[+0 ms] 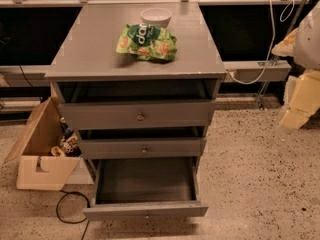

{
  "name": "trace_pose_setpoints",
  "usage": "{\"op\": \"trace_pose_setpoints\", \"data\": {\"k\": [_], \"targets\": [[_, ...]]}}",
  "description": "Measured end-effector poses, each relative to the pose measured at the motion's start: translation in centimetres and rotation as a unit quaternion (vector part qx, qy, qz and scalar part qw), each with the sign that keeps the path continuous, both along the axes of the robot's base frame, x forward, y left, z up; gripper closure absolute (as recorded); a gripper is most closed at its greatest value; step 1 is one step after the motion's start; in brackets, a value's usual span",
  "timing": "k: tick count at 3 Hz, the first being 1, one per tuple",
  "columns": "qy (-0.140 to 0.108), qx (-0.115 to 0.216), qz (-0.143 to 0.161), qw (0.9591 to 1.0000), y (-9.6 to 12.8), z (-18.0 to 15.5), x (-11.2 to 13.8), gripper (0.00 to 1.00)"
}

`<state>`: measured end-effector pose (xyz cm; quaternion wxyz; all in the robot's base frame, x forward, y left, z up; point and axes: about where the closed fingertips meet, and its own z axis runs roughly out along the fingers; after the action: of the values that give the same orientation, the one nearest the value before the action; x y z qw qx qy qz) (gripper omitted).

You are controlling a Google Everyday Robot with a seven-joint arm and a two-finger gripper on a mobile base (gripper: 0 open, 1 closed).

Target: Close bottom drawer

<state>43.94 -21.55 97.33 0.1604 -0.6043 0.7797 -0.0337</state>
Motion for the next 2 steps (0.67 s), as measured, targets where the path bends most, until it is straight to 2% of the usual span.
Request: {"op": "trace_pose_setpoints", "data": {"k": [1, 2], "targets": [[-0.002, 0.003, 0.004, 1.0000, 0.3, -0.8, 0.3, 0.00], [0.008, 0.031, 0.026, 0.9991, 1.7, -5.2, 0.2, 0.00]]}}
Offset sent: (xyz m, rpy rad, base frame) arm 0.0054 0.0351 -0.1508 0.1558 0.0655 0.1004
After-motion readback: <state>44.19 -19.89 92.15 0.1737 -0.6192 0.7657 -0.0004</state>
